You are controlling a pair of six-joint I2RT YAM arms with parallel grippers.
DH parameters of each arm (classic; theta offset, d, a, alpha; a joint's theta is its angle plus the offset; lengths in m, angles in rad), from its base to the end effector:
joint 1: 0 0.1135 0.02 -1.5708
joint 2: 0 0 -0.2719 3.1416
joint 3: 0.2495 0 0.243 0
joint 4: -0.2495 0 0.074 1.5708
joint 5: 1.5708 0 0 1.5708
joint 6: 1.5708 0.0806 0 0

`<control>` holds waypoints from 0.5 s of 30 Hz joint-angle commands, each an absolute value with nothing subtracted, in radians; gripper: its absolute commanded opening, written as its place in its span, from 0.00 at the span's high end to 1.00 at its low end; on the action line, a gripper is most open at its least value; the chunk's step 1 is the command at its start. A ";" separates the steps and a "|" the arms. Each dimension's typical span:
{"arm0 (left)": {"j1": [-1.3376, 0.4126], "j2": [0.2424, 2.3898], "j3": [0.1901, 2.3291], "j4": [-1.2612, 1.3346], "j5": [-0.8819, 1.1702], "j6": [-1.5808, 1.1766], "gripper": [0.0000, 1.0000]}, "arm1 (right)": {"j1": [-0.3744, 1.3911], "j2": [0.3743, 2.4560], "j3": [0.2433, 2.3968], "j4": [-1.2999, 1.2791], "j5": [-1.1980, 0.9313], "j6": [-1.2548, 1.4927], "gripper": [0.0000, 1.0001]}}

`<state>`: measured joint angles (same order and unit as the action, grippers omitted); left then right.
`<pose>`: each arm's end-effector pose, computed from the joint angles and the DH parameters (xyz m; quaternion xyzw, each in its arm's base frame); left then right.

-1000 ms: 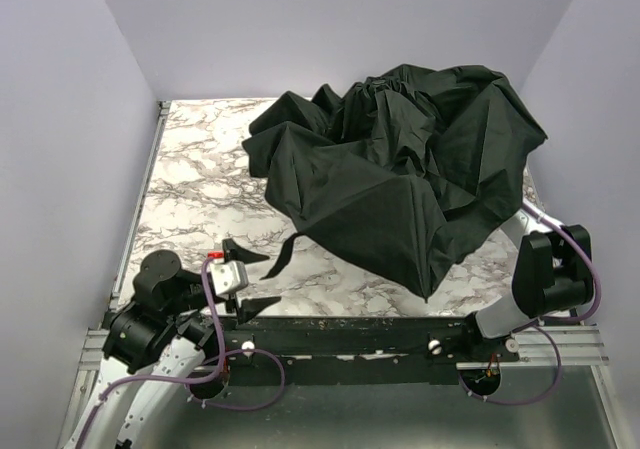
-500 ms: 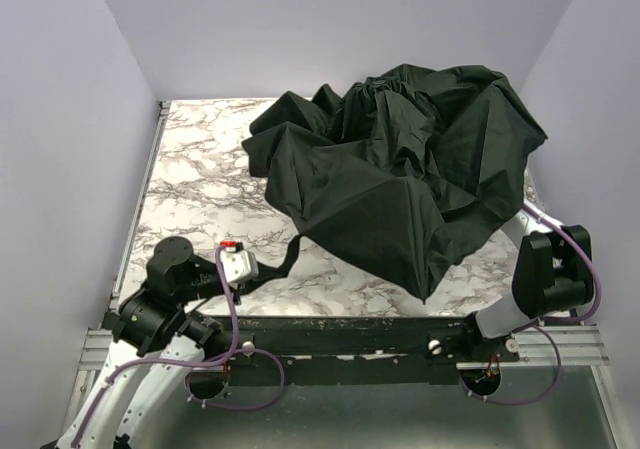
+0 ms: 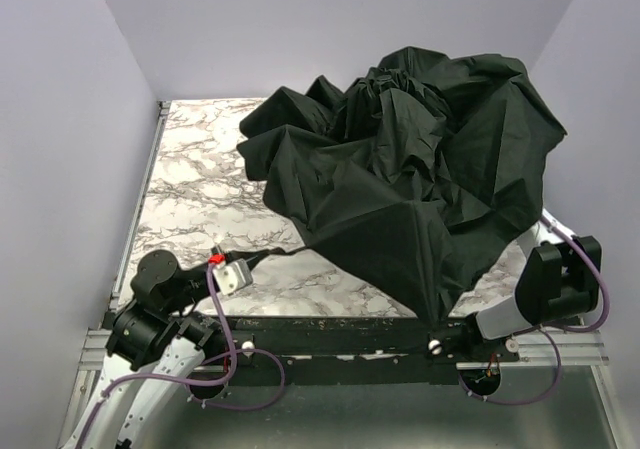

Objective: Put away the umbrella

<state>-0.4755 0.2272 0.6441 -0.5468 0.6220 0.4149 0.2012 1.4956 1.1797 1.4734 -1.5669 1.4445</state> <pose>0.0536 -0.0804 0.3069 0.4903 0.5588 -0.2489 0.6208 0.2503 0.1333 0.4366 -0.4768 0.5204 0.6068 0.3655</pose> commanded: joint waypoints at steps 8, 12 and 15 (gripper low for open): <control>-0.478 0.161 0.692 -0.547 0.482 0.526 1.00 | 0.198 1.456 1.314 1.787 -1.660 1.517 1.00; -0.478 0.143 0.722 -0.533 0.471 0.495 1.00 | 0.199 1.505 1.459 1.786 -1.606 1.599 1.00; -0.479 0.151 0.739 -0.515 0.454 0.472 1.00 | 0.209 1.590 1.621 1.775 -1.561 1.676 1.00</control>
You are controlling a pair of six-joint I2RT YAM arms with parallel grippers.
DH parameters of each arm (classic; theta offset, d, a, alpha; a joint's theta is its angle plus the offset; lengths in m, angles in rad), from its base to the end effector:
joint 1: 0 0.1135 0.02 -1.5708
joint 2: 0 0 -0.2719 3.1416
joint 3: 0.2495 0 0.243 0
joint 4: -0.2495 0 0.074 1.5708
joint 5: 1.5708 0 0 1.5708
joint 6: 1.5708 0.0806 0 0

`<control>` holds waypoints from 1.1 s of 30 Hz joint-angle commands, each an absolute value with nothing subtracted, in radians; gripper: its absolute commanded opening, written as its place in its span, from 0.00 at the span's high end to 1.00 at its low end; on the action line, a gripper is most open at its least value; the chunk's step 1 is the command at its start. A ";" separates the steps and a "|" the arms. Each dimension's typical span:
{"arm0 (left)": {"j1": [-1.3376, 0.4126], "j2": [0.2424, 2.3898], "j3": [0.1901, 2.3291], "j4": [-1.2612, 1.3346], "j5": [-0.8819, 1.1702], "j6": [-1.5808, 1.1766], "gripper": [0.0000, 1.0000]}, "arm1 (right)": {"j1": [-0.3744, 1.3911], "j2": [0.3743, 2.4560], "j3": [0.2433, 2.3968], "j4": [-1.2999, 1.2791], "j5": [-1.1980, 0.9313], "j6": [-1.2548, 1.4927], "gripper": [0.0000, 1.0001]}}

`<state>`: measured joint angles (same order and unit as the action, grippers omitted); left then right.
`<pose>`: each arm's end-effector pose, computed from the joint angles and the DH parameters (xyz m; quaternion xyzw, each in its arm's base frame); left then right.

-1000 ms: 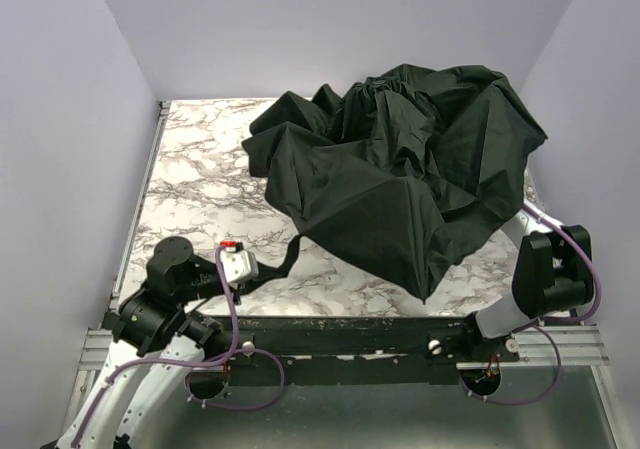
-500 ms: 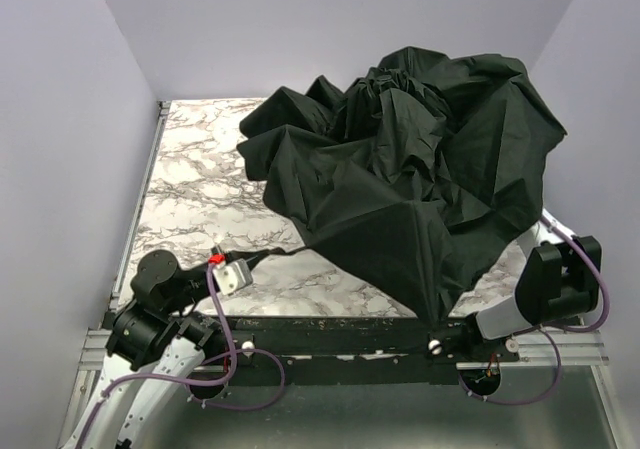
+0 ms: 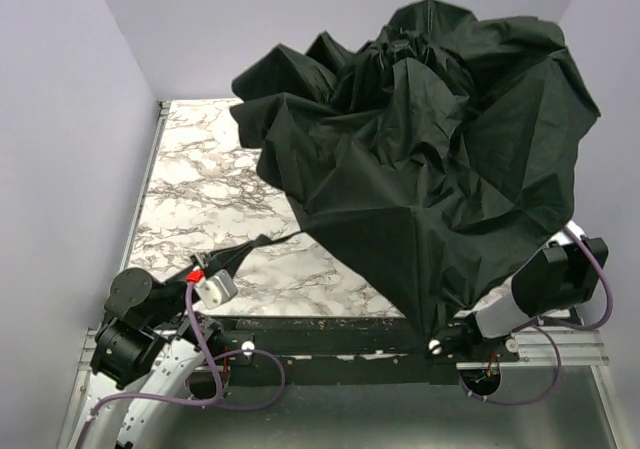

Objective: Put away the umbrella

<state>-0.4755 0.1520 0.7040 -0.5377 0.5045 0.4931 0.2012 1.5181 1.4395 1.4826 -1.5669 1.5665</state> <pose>0.0398 -0.0643 0.3313 0.4738 0.5189 -0.1691 0.6911 0.2362 0.1304 0.4996 -0.5084 0.4895 0.5832 0.4023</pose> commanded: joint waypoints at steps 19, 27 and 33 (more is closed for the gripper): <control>-0.471 0.372 0.887 -0.358 0.347 0.510 1.00 | 0.249 1.784 2.174 0.571 -1.360 0.922 1.00; -0.440 0.432 0.966 -0.349 0.368 0.581 1.00 | 0.250 1.784 2.248 0.119 -1.282 0.511 1.00; -0.401 0.453 0.985 -0.364 0.370 0.610 1.00 | 0.255 1.780 2.311 -0.152 -1.229 0.249 1.00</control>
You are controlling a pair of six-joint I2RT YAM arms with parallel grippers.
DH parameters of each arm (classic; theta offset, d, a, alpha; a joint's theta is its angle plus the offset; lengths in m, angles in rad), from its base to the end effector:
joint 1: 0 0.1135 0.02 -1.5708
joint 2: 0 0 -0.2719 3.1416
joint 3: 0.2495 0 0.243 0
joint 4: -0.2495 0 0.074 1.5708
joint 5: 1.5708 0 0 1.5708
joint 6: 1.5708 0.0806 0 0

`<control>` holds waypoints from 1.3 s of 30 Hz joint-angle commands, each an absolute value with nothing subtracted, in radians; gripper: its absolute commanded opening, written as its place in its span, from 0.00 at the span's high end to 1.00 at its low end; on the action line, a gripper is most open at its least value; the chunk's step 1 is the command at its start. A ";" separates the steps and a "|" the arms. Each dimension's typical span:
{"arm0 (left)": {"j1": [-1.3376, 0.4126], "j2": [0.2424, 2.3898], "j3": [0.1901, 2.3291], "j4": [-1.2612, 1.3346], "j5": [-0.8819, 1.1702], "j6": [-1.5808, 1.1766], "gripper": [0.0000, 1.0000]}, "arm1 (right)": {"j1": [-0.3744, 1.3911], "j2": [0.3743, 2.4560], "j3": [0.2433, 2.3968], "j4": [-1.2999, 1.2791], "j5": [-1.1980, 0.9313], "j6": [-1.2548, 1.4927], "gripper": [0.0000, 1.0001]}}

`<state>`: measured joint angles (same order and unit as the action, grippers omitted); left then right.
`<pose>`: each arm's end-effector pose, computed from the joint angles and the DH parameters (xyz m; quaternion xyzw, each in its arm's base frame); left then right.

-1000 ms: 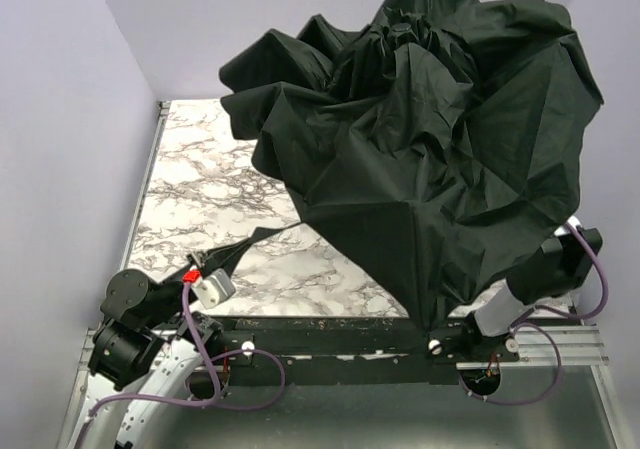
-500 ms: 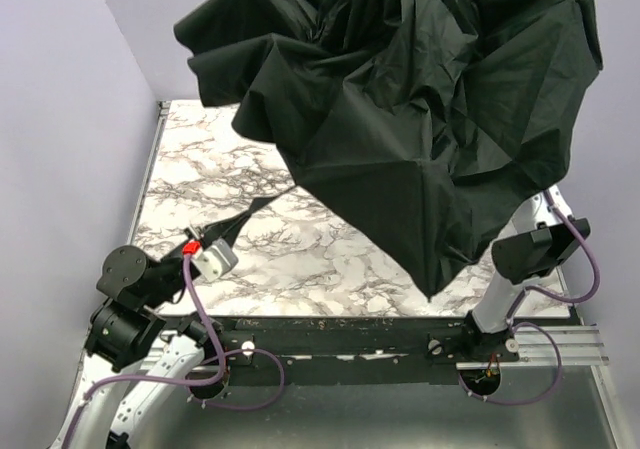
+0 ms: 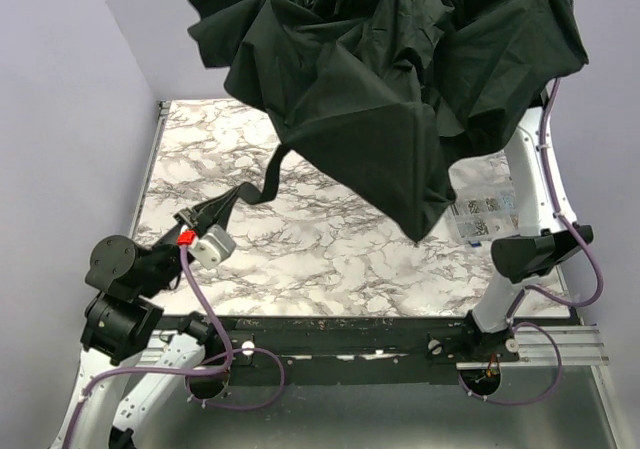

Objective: Put away the umbrella

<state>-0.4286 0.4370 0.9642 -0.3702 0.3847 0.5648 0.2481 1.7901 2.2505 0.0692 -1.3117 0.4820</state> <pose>0.0728 -0.0665 0.4222 0.4316 0.4912 -0.0731 0.7531 0.3154 0.1603 0.5851 -0.4794 0.4532 0.5288 0.5339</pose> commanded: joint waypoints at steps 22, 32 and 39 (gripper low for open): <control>0.039 0.676 0.969 0.038 0.727 0.467 1.00 | 0.284 1.576 2.179 -0.630 -0.999 -0.304 1.00; 0.108 0.794 0.998 0.105 0.735 0.450 1.00 | 0.284 1.546 2.168 -0.814 -1.007 -0.476 1.00; 0.149 0.828 0.973 0.139 0.742 0.406 1.00 | 0.284 1.521 2.128 -0.824 -1.016 -0.509 1.00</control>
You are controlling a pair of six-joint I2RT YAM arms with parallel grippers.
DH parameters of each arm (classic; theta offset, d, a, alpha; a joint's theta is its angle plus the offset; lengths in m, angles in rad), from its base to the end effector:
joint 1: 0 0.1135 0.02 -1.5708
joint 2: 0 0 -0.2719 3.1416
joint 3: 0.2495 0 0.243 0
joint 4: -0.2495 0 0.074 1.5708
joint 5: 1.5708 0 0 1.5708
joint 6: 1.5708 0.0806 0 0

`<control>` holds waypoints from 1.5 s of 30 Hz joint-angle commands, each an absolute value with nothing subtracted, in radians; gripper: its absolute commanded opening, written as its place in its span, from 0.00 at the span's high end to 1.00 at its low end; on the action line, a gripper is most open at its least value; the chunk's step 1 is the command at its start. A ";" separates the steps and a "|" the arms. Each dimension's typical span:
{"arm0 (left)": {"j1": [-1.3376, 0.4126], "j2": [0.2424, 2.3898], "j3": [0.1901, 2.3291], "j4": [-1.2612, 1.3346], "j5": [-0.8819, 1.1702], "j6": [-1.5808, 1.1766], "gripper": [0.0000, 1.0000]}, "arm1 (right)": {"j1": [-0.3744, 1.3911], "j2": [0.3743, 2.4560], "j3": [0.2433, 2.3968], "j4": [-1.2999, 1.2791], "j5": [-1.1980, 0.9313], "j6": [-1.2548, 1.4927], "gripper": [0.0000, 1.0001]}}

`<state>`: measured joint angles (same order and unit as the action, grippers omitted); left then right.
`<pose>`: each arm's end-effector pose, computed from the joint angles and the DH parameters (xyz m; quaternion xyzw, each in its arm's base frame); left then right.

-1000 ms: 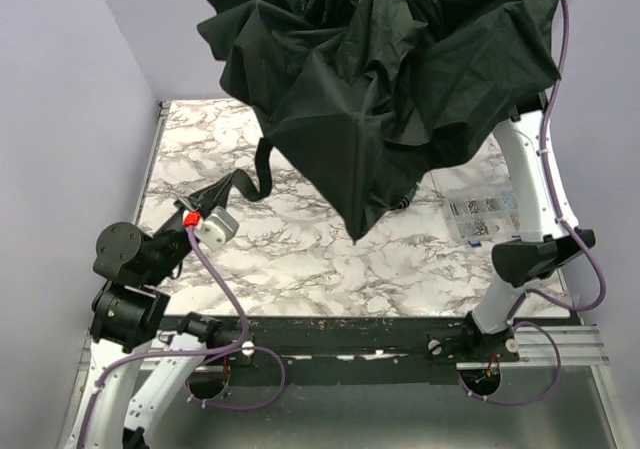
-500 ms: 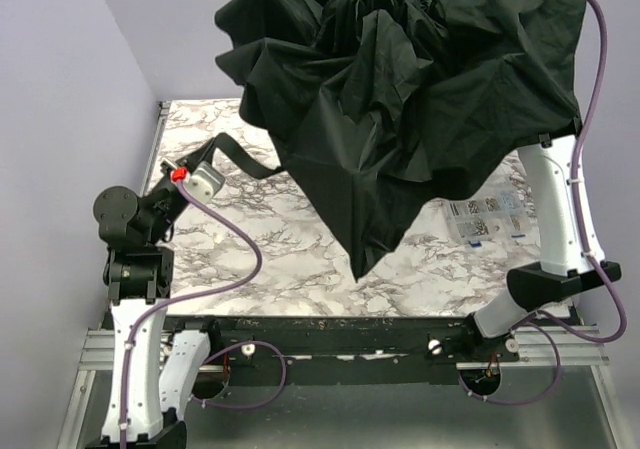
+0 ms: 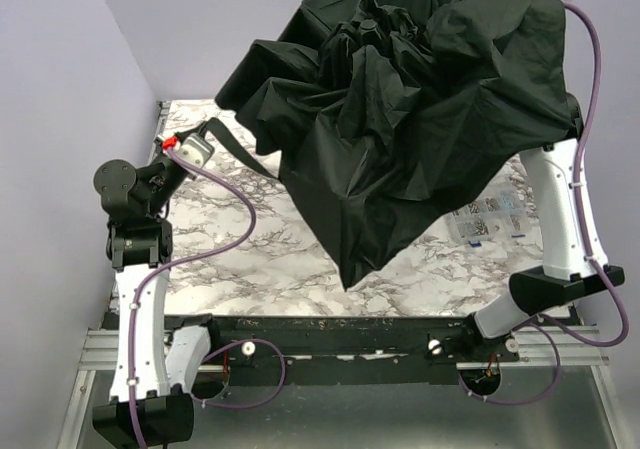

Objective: Put away the umbrella

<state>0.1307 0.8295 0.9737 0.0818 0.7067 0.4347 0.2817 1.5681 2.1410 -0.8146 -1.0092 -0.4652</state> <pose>0.1978 -0.0268 0.4376 0.3561 0.5367 -0.0022 0.7650 0.2674 0.1484 0.5355 -0.5290 0.5328 0.3295 0.5724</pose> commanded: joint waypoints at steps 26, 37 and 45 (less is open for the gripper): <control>0.167 1.034 1.058 0.059 0.833 0.449 1.00 | 0.298 1.489 2.091 -1.105 -1.158 -0.815 1.00; 0.149 1.103 1.084 0.060 0.933 0.425 1.00 | 0.412 1.444 1.980 -1.245 -1.177 -1.001 1.00; 0.107 1.129 1.098 0.032 0.974 0.431 1.00 | 0.564 1.418 1.850 -1.217 -1.064 -1.012 1.00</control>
